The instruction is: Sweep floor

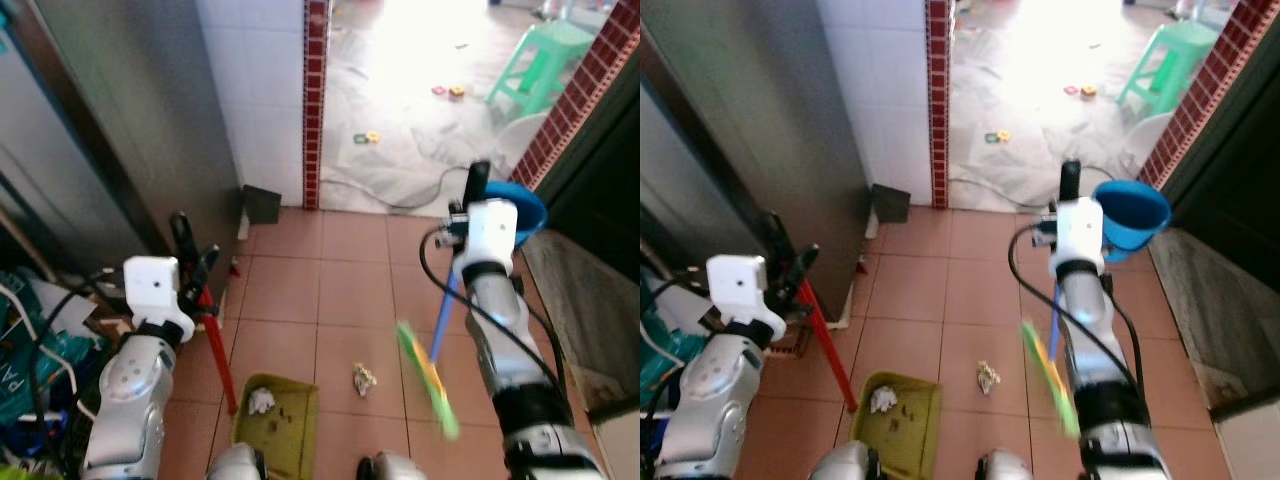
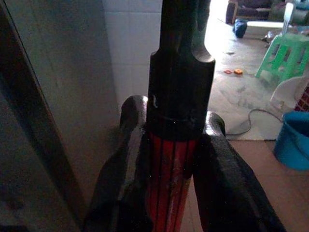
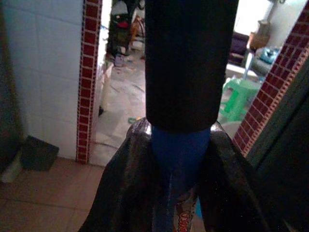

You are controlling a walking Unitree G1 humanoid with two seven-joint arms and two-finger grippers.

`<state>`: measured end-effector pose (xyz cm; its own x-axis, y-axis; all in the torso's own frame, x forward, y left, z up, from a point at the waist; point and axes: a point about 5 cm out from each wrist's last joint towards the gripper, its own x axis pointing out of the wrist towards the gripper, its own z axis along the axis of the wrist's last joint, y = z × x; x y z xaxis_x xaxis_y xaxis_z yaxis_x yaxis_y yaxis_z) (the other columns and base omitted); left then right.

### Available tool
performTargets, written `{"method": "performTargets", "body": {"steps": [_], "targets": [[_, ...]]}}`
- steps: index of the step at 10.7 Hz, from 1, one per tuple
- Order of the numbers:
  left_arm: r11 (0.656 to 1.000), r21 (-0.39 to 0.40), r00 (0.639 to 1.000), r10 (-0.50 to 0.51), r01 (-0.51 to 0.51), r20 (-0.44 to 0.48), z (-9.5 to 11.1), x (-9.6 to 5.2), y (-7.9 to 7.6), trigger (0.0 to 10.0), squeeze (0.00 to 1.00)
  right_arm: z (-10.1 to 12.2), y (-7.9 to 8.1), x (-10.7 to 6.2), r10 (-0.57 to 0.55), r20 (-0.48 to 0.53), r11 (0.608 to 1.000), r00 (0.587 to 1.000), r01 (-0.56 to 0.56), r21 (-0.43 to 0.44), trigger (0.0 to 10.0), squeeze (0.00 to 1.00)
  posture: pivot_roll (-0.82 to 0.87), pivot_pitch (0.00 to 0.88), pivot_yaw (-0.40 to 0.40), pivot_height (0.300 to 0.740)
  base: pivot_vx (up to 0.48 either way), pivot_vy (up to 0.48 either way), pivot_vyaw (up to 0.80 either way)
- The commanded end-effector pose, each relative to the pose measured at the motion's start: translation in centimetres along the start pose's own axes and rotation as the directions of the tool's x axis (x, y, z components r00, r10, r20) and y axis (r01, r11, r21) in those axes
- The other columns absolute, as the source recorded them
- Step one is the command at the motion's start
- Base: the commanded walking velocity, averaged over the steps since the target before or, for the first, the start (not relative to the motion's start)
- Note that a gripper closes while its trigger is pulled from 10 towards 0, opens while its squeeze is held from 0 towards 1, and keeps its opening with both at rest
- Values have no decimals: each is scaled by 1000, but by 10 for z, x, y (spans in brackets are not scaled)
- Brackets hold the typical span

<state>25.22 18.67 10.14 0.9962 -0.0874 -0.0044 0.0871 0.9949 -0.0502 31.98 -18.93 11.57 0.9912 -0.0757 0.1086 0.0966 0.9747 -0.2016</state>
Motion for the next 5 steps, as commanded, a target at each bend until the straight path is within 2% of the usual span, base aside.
{"method": "performTargets", "body": {"steps": [1,2,5], "targets": [[997,-76,998,25,-21,55,13,4,-1,10000,0,14,-1,3,-9,53,1000,999,9,5,10000,0,-62,46,14,740,0,0,0],[993,-115,996,36,-27,78,19,5,-1,10000,0,16,1,2,-9,52,1000,999,9,5,10000,0,-69,47,17,740,0,0,-619],[994,-101,995,47,-39,84,27,7,1,10000,0,17,0,2,-4,43,1000,999,4,-1,10000,0,-69,43,15,740,314,0,-569]]}}
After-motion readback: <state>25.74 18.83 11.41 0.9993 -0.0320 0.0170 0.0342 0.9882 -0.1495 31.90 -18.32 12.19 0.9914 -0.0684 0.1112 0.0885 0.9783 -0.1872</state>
